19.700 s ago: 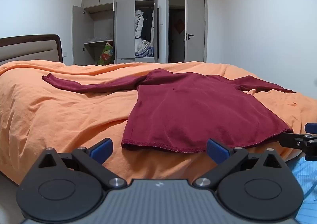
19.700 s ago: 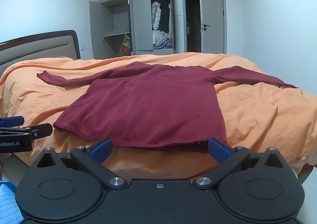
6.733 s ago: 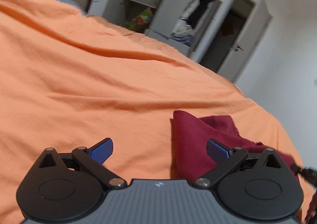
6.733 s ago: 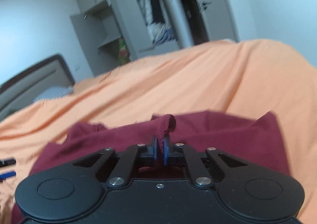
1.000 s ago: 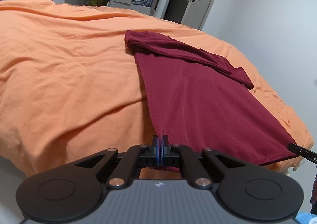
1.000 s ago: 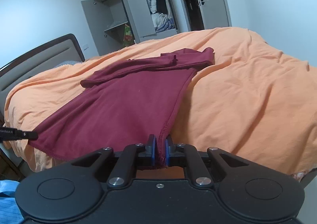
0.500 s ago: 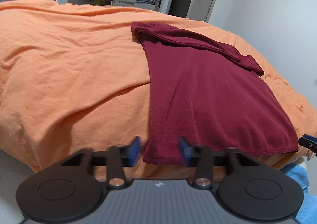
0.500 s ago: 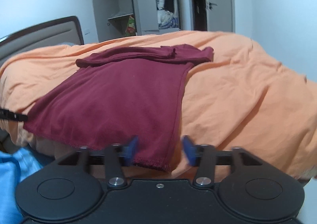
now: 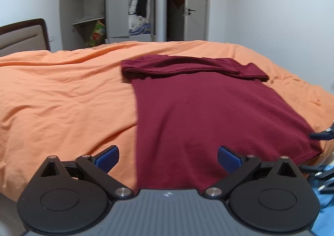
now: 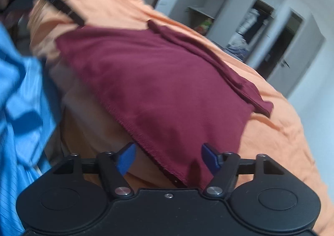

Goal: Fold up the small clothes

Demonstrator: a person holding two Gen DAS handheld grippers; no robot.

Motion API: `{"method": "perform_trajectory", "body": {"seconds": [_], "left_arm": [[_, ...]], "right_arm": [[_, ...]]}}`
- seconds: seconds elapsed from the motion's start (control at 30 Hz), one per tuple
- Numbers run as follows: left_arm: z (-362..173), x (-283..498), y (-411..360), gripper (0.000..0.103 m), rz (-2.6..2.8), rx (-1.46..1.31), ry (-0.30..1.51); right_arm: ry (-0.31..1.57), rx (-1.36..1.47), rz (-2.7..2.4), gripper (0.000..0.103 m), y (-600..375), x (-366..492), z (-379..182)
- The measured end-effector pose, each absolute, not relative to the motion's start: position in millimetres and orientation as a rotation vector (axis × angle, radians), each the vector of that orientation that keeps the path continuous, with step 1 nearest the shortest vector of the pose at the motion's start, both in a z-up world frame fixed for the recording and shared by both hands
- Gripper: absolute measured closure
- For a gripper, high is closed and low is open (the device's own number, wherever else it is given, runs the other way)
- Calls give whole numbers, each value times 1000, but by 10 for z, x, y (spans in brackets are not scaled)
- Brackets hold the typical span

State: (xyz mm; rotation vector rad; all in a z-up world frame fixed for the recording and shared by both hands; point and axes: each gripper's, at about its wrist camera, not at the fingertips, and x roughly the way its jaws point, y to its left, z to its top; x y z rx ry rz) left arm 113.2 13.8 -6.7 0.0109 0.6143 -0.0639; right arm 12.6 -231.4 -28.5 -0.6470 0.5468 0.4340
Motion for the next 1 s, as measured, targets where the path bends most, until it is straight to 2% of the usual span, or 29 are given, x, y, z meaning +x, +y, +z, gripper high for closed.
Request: {"method": "perform_trajectory", "body": {"seconds": [0.17,0.27,0.33,0.43,0.47,0.6,0.93,1.0], "left_arm": [[-71,1226,-19,0,-127,16,611],[-69,1260,-92,0,-163,25,604],[-63,1257,-124,0,-188,40,590],[-57,1209,-174,0,-239,66,564],[-56,1184,-198,0,-262,75,553],[-78,1067,-324,0,-350,127,514],[-279,1183,-859,1,-407,326,497],[-319,1255,-928,7,-373,365,503]], "right_arm": [[525,-824,424,36,-2151,119,-505],[504,-890,399,44,-2111,124,-598],[487,-883,404,56,-2113,102,-558],[480,-850,426,81,-2147,84,-449],[481,-824,430,93,-2155,85,-388],[476,-690,456,97,-2233,159,-52],[531,-228,516,98,-2543,691,757],[516,-214,513,98,-2564,726,844]]}}
